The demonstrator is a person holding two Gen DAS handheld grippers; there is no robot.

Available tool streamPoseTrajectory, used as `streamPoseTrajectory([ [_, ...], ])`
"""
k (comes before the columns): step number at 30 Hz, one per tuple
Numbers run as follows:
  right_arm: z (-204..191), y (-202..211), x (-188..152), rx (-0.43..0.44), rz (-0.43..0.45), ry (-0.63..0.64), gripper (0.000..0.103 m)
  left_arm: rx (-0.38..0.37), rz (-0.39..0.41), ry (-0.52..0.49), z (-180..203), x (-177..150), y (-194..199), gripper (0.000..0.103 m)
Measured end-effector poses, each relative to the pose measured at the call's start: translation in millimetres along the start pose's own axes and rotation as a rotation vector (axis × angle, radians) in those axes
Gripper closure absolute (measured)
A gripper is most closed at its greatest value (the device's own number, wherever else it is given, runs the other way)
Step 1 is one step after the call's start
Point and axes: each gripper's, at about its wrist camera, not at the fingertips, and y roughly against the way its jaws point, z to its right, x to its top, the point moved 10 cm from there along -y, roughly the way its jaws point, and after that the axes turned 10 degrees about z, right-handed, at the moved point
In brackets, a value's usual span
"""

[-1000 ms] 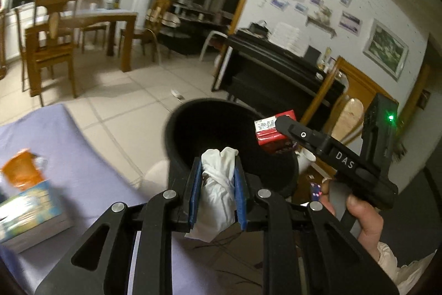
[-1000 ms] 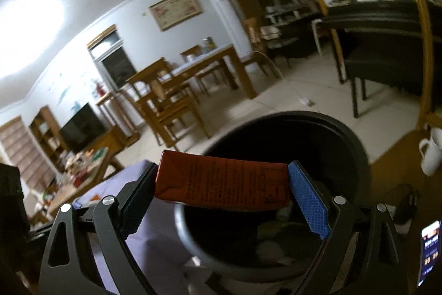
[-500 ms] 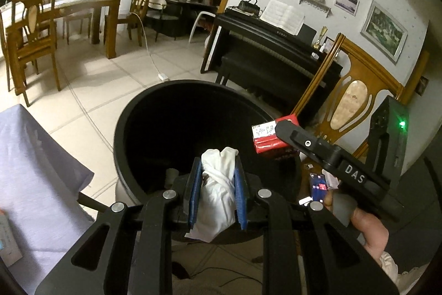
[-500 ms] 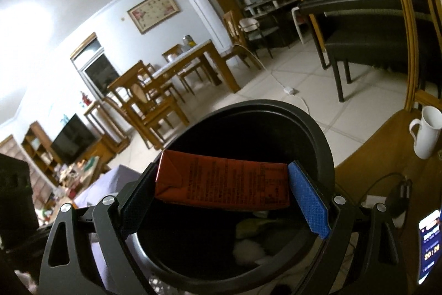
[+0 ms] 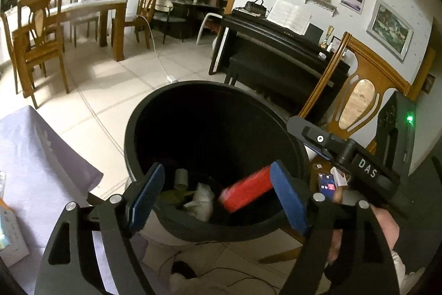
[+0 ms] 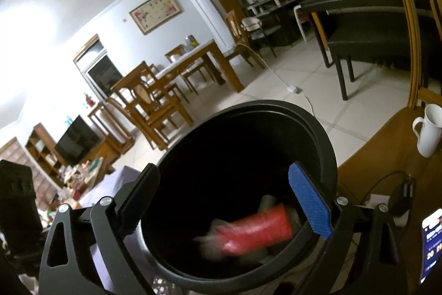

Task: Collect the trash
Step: 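Carry the tissue and red carton to the black bin and release both, then move both open tools back over the table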

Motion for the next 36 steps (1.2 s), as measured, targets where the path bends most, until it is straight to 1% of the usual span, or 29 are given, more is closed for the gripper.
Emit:
streamPoseTrajectory([
  [4, -15, 7, 3, 0.015, 0.004, 0.017, 0.009, 0.003, 0.006, 0.002, -1, -1, 14, 0.024],
  [6, -26, 11, 3, 0.025, 0.009, 0.031, 0.009, 0.016, 0.016, 0.004, -6, -2, 26, 0.022],
  [10, -50, 18, 2, 0.063, 0.009, 0.063, 0.009, 0.043, 0.034, 0.016, -17, -4, 49, 0.021],
  [13, -74, 22, -3, 0.104, -0.008, 0.079, 0.009, 0.078, 0.057, 0.036, -32, -7, 74, 0.020],
  [14, -81, 22, -5, 0.116, -0.016, 0.086, 0.009, 0.089, 0.063, 0.040, -36, -8, 81, 0.018],
  [18, -123, 25, -20, 0.177, -0.052, 0.126, 0.009, 0.153, 0.094, 0.059, -60, -16, 117, 0.018],
  [20, -145, 24, -29, 0.212, -0.084, 0.150, 0.009, 0.189, 0.116, 0.070, -75, -20, 137, 0.018],
  [24, -199, 23, -62, 0.289, -0.173, 0.215, 0.009, 0.278, 0.151, 0.096, -109, -31, 179, 0.018],
  [27, -238, 25, -86, 0.337, -0.214, 0.269, 0.009, 0.342, 0.180, 0.148, -142, -41, 213, 0.018],
  [29, -265, 29, -101, 0.370, -0.228, 0.314, 0.009, 0.400, 0.190, 0.197, -168, -53, 238, 0.018],
  [32, -302, 36, -126, 0.432, -0.264, 0.372, 0.009, 0.499, 0.194, 0.259, -205, -73, 272, 0.018],
  [34, -326, 40, -144, 0.475, -0.294, 0.412, 0.005, 0.575, 0.178, 0.299, -231, -91, 295, 0.017],
  [36, -353, 43, -161, 0.523, -0.326, 0.455, 0.005, 0.634, 0.152, 0.320, -247, -104, 310, 0.012],
])
